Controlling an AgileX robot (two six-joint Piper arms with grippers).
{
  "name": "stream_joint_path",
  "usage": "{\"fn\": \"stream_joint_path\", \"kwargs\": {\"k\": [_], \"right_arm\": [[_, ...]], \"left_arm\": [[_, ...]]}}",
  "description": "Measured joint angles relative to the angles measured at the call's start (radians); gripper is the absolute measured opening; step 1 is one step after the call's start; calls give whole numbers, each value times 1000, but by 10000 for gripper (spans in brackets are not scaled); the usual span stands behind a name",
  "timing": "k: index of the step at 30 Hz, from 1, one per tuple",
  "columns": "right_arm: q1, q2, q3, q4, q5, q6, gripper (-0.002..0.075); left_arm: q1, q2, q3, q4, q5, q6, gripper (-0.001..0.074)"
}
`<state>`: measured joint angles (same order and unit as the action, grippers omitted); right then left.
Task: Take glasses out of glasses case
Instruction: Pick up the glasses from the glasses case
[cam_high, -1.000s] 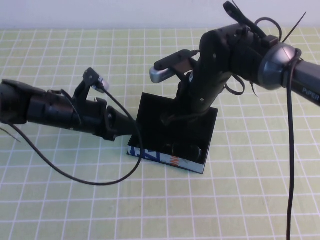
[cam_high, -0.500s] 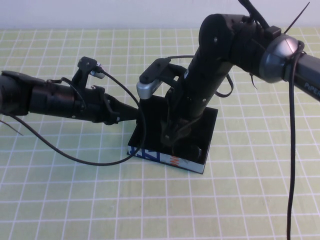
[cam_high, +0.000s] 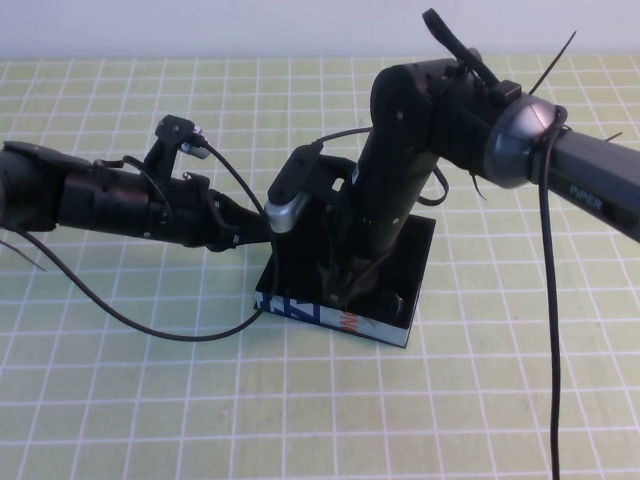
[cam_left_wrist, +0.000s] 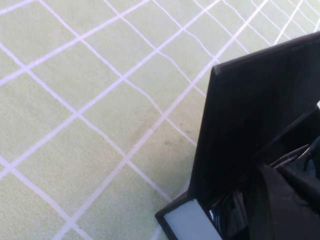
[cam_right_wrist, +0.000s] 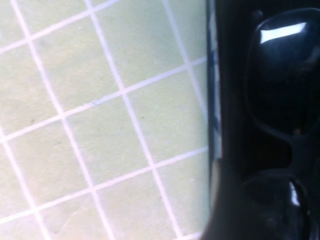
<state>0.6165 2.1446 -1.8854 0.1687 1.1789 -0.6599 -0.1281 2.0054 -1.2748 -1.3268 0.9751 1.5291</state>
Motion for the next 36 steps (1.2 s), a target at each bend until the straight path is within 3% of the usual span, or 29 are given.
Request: {"fn": "stream_joint_path", "kwargs": {"k": [25, 33, 36], "right_arm": [[2, 47, 0, -55, -75, 2, 300], [2, 47, 0, -61, -75, 2, 162], [2, 47, 0, -61, -75, 2, 143]], "left_arm": [[0, 0, 0, 10, 0, -8, -4], [0, 0, 0, 10, 0, -8, -4], [0, 0, 0, 10, 0, -8, -4]]}}
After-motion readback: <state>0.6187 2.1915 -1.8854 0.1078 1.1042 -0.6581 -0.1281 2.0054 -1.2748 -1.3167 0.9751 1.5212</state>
